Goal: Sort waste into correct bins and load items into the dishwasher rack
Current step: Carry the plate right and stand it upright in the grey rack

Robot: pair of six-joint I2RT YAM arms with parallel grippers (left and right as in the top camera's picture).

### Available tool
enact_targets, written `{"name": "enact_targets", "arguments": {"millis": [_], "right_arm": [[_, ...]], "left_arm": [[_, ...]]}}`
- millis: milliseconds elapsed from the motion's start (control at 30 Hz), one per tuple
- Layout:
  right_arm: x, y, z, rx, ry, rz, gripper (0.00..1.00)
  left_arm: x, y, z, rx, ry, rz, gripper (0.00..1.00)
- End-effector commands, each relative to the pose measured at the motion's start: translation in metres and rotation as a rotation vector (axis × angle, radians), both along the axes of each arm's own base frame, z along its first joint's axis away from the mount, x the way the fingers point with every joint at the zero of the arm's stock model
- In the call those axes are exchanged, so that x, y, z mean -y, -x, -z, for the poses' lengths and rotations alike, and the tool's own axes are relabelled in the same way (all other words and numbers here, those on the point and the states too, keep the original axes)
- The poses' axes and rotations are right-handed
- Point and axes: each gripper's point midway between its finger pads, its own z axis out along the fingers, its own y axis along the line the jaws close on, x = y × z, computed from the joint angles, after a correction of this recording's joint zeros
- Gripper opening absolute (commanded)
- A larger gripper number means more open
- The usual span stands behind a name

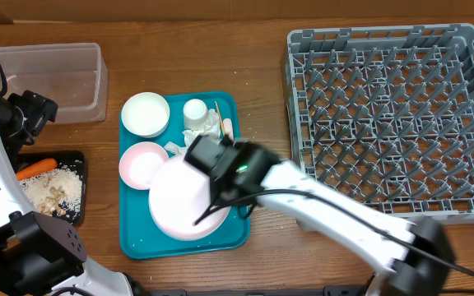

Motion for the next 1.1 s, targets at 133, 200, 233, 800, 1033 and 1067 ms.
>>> {"name": "enact_targets", "arguments": {"millis": [133, 200, 233, 800, 1033, 1067], "right_arm": [[0.139, -0.077, -0.15, 0.492, 0.078, 0.229, 0.04], [0.187, -0.091, -0.181, 0.633, 0.144, 0.379, 0.04], [0.225, -0.097, -0.202, 0.733, 0.216, 0.498, 0.04], [0.416, -0.191, -0.172, 0.754, 0.803, 0.917, 0.04], [0.407, -0.242, -0.126, 0.695, 0.811, 0.765, 0.04], [0.402, -0.249, -0.119, 0.678, 0.79, 0.712, 0.04]], "left_arm": [[0.0, 0.001, 0.004, -0.01, 0.015, -0.016, 1.0], [0.0, 0.001, 0.004, -0.01, 0.015, -0.016, 1.0], [0.0, 0.001, 0.004, -0.01, 0.015, -0.016, 1.0], [0.0, 0.001, 0.004, -0.01, 0.015, -0.016, 1.0], [0.0, 0.001, 0.004, -0.01, 0.016, -0.017, 1.0], [0.0, 0.001, 0.004, -0.01, 0.015, -0.016, 1.0]]}}
